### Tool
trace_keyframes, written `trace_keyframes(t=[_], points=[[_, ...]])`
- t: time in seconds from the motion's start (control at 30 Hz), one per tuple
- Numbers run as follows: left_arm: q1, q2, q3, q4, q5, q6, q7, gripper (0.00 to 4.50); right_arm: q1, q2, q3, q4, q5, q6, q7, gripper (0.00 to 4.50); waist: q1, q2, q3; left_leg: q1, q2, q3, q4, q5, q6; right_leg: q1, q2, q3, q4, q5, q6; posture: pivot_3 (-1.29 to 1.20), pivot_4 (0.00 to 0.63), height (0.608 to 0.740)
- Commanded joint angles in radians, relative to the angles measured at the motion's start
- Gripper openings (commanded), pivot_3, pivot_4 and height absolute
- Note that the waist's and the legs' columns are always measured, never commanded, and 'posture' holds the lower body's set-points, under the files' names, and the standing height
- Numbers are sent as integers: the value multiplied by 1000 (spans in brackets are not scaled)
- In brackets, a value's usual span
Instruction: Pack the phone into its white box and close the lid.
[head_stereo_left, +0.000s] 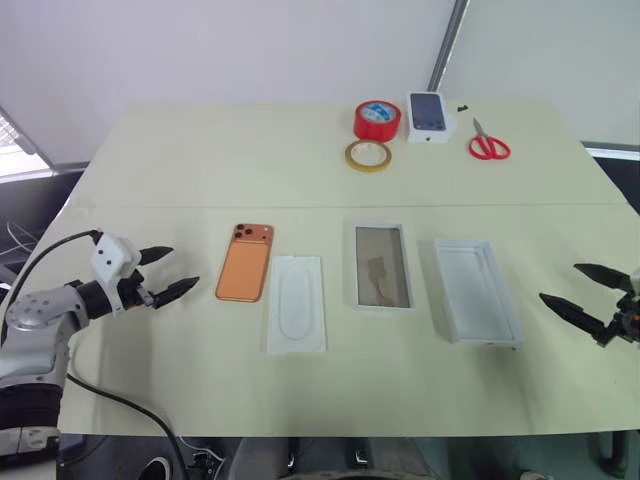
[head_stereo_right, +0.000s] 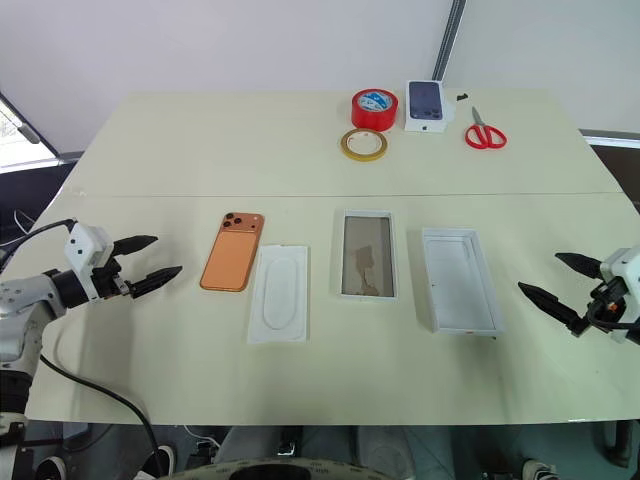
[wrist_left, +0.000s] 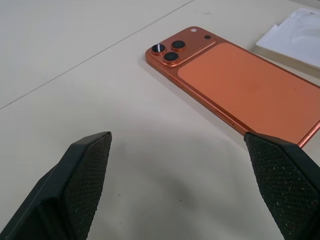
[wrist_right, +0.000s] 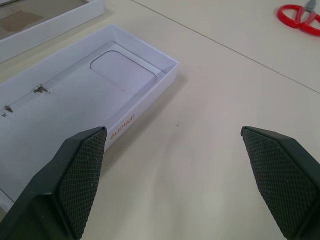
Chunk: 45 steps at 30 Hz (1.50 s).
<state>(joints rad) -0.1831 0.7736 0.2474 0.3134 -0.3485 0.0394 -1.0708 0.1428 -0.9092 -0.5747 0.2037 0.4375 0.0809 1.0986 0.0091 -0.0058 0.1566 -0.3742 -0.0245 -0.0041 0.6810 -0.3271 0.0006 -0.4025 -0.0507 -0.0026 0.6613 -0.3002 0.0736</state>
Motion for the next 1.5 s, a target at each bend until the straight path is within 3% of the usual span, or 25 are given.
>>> trace_keyframes(t=[0.03, 0.3, 0.63, 0.97, 1.23, 1.43, 1.5], points=[[-34, 23, 35, 10, -24, -5, -12, 4459, 10, 9, -2, -28, -1, -20, 0, 4500, 0, 0, 0, 0, 0, 0, 0, 0, 0, 0, 0, 0, 0, 0, 0, 0, 150, 740], [-55, 45, 26, 23, 20, -67, 5, 4459, -24, -2, 21, -8, -6, -16, 7, 4500, -3, 0, 0, 0, 0, 0, 0, 0, 0, 0, 0, 0, 0, 0, 0, 0, 150, 740], [-61, 37, 60, 10, -47, -110, -49, 4459, -36, -4, 24, 15, -11, -25, 24, 4500, -3, 1, 0, 0, 0, 0, 0, 0, 0, 0, 0, 0, 0, 0, 0, 0, 150, 740], [-90, 6, 20, -35, -40, -71, -8, 4459, -68, 0, 45, 46, -26, -50, 24, 4500, -3, 1, 0, 0, 0, 0, 0, 0, 0, 0, 0, 0, 0, 0, 0, 0, 150, 740], [-81, -18, -41, -212, -61, 179, 81, 4459, -113, 9, 95, -109, -1, -3, 16, 4500, -6, 1, 1, 0, 0, 0, 0, 0, 0, 0, 0, 0, 0, 0, 0, 0, 150, 740], [-74, -36, -84, -447, -175, 544, 166, 4459, -195, 18, 185, -303, 44, 93, -10, 4500, -5, 1, 1, 0, 0, 0, 0, 0, 0, 0, 0, 0, 1, 0, 0, 0, 150, 740], [-73, -18, -88, -513, -265, 747, 184, 4459, -216, 24, 202, -310, 48, 108, -13, 4500, -5, 1, 1, 0, 0, 0, 1, 0, 0, 0, 0, 0, 1, 0, 0, 0, 150, 740]])
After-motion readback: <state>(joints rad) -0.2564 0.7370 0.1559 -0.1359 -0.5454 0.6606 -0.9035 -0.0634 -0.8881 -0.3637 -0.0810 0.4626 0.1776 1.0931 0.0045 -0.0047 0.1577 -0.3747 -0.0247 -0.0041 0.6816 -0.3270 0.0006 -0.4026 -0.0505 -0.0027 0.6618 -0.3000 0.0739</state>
